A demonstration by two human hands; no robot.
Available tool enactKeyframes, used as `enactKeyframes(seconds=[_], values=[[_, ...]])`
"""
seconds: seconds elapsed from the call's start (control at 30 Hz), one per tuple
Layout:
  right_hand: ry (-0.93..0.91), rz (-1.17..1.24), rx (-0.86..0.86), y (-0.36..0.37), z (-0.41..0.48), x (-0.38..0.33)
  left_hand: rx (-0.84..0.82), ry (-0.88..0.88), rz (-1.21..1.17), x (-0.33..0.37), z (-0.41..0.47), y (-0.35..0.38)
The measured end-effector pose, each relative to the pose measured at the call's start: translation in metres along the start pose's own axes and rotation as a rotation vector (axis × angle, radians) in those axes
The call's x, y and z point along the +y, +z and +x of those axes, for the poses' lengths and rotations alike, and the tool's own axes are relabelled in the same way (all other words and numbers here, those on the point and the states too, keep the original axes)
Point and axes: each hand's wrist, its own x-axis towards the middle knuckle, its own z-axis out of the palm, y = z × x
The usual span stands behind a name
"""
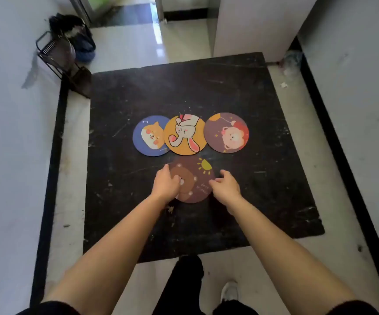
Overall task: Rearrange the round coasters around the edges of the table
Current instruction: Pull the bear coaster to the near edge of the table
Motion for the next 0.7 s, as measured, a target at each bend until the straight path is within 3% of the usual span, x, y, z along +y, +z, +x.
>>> enactKeyframes(seconds=[0.17,0.37,0.57,0.7], values=[[0.123,0.083,0.114,0.014,0.013,0.004,0.092,-0.090,-0.044,-0.003,0.020,0.001],[0.094,0.069,0.095,0.008,0.009,0.020,0.066,-0.104,-0.017,-0.015,0.003,0.017],[0.098,0.055,0.024,0.010,0.001,0.029,0.059,-0.150,-0.236,-0.037,-0.017,0.032],[0.193,0.342,-0.079,0.010,-0.005,0.029,0.080,-0.150,-0.289,-0.046,-0.023,0.034]])
